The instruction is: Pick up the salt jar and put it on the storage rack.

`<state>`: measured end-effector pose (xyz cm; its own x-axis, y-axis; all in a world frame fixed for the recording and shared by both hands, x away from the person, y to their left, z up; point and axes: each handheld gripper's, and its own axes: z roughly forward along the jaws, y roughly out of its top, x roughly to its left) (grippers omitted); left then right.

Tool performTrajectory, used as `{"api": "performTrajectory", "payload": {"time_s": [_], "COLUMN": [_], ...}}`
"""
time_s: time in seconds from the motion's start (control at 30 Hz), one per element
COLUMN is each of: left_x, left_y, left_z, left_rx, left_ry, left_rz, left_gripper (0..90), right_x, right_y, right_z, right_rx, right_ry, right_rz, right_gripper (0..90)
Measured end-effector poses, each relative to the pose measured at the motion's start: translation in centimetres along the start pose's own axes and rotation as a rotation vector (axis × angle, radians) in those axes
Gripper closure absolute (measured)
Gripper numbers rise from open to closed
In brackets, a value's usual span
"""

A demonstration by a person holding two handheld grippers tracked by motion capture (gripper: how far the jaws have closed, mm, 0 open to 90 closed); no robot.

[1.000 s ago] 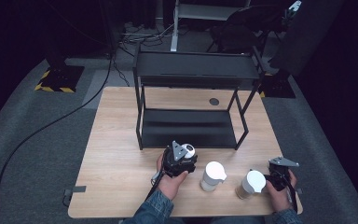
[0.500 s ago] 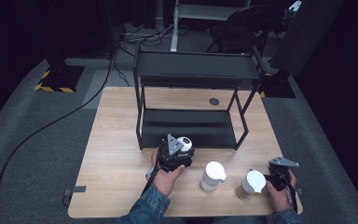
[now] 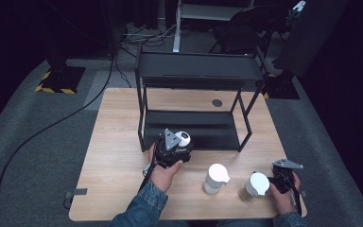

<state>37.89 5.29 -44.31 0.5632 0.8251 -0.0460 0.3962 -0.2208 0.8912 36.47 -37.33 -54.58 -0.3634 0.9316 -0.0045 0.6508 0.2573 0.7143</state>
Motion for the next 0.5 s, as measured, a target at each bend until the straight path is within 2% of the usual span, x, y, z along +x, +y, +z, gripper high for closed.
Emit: {"api": "performTrajectory", "payload": {"time_s": [0.23, 0.5], "left_x": [0.7, 1.8], "left_y": [1.0, 1.8], "left_z": [-0.1, 0.0], "left_rx": [-0.009, -0.009], "left_ry": [0.008, 0.022], "left_rz": [0.011, 0.004], "left_gripper": [30.3, 30.3], "right_x": [0.0, 0.0], "right_y": [0.0, 0.0], "right_z": [0.0, 0.0], "right_rx": [0.000, 0.000], "right_ry": [0.000, 0.000], "right_rz": [0.000, 0.000], "right_gripper": [2.0, 2.0]}}
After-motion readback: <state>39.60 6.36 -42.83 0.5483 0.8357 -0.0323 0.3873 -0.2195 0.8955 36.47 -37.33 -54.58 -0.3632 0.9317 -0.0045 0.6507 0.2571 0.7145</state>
